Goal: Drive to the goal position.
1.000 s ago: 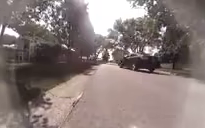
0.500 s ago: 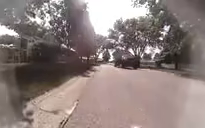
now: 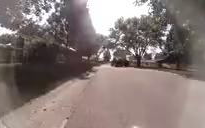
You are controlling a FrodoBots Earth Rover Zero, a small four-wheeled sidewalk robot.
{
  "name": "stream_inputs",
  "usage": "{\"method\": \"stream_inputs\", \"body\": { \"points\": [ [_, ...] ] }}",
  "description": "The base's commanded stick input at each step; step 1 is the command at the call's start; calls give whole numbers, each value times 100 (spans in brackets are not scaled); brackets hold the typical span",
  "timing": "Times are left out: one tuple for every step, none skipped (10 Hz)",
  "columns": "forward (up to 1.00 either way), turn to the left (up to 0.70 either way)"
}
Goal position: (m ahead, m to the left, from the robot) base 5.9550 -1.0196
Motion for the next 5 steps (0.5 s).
{"method": "stream_inputs", "body": {
  "points": [
    [100,2],
    [100,2],
    [100,2],
    [100,2],
    [100,2]
  ]
}}
